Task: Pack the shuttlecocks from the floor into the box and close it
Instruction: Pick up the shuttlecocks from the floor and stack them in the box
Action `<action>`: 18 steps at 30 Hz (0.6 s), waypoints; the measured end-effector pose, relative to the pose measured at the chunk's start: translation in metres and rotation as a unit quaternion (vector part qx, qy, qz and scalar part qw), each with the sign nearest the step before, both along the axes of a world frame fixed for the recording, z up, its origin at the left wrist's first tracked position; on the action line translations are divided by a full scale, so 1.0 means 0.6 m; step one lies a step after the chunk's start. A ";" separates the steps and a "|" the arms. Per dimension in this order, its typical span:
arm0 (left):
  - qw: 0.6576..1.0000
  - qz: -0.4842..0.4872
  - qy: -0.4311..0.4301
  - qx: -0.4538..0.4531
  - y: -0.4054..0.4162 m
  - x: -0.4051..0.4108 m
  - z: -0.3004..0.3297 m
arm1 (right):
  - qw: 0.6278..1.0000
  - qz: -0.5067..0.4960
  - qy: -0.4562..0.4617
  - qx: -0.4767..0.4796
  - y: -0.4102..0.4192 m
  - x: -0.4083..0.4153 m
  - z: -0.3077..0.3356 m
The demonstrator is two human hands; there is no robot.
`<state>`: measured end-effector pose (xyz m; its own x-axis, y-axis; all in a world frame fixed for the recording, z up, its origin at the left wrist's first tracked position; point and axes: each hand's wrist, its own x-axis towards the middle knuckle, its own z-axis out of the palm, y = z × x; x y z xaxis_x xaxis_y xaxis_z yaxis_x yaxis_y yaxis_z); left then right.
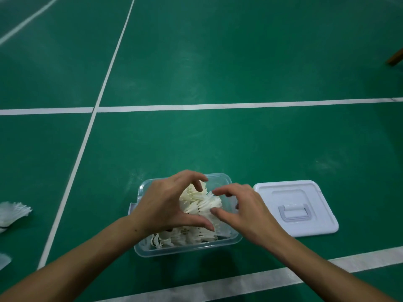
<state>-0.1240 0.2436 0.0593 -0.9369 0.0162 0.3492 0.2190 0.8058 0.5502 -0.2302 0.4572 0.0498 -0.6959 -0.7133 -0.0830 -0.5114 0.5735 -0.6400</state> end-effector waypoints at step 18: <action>0.995 0.047 0.022 0.087 -0.026 -0.025 -0.015 | 0.977 -0.073 -0.106 -0.172 -0.016 -0.027 -0.019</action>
<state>-0.1390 0.2282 0.0504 -0.9154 -0.1356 0.3789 0.1731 0.7172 0.6750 -0.2464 0.4476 0.0385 -0.7852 -0.6192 -0.0104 -0.2748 0.3634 -0.8902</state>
